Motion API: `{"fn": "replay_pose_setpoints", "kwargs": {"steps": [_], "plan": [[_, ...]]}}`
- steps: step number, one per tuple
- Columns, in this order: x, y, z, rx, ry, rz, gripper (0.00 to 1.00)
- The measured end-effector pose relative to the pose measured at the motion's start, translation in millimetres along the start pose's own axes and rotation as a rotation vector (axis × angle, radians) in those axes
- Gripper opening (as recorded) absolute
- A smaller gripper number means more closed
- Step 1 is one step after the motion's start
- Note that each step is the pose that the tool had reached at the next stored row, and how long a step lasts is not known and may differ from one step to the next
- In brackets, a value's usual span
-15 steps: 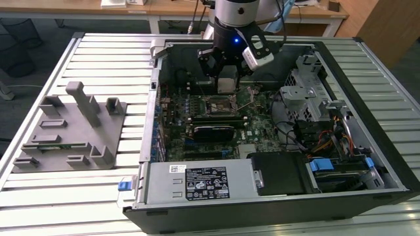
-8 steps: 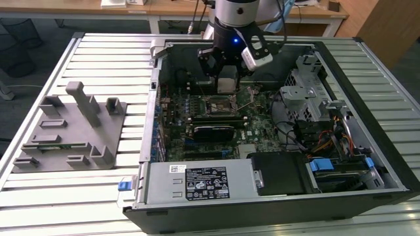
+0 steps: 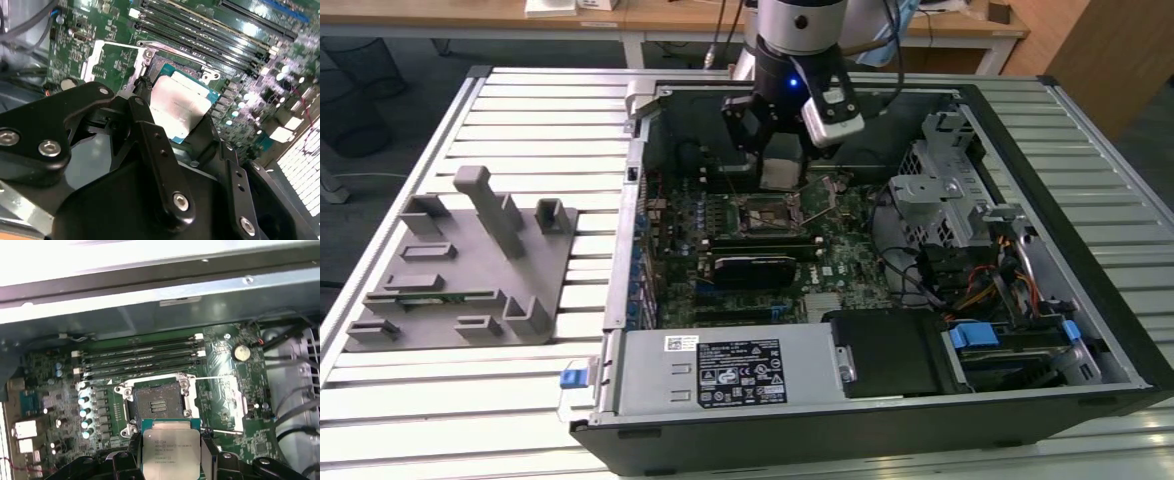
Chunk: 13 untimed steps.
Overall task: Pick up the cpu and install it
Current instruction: 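Place the cpu into insertion slot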
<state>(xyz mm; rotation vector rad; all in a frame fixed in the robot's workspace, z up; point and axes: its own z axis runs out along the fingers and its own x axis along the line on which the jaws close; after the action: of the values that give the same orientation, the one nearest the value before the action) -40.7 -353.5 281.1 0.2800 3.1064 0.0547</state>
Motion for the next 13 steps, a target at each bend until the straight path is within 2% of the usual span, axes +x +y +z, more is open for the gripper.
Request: {"fn": "replay_pose_setpoints", "kwargs": {"steps": [13], "plan": [[0.0, 0.0, 0.7, 0.0045, -0.0087, 0.237, 0.55]]}}
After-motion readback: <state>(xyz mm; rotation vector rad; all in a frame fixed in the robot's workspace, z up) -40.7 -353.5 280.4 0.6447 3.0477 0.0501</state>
